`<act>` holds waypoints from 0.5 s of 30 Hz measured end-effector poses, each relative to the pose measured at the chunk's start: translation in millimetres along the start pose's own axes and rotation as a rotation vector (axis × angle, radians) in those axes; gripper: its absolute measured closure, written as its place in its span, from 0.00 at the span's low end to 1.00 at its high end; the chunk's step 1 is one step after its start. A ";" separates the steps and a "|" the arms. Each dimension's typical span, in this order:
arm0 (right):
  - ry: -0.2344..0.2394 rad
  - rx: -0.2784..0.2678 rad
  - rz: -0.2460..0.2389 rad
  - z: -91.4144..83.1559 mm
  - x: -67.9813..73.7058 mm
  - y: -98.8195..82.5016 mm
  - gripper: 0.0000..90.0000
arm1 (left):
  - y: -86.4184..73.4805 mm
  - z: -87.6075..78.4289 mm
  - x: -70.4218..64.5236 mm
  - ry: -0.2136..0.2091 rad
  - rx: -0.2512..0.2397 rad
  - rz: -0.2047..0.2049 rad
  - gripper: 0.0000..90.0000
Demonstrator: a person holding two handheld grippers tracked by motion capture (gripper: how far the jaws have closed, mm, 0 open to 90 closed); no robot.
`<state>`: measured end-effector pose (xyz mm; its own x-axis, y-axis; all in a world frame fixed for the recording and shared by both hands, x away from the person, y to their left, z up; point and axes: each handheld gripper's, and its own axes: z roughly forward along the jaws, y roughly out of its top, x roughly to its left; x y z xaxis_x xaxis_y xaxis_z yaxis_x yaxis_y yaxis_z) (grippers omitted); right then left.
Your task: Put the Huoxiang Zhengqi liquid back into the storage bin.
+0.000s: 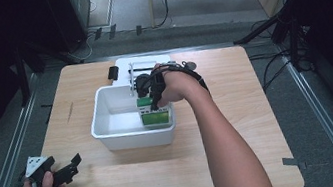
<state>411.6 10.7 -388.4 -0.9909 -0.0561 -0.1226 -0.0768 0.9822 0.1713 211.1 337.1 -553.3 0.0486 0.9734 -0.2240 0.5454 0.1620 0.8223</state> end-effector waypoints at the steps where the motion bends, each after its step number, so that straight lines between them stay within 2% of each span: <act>1: 0.000 -0.001 0.002 -0.1 -0.1 0.5 0.69 | 0.0 0.0 0.1 -0.001 0.000 0.000 0.01; 11: -0.016 -0.083 0.039 -15.5 -1.8 -2.8 0.59 | 0.0 -0.2 0.1 0.000 0.002 0.000 0.01; 15: -0.024 -0.126 0.101 -25.9 -2.6 -9.4 0.50 | -0.1 -0.2 -0.1 0.001 0.001 0.001 0.01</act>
<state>412.1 -3.1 -364.4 -0.9915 0.0470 -0.1213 0.0078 0.9522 0.3052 211.0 337.1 -553.2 0.0484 0.9736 -0.2233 0.5466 0.1612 0.8217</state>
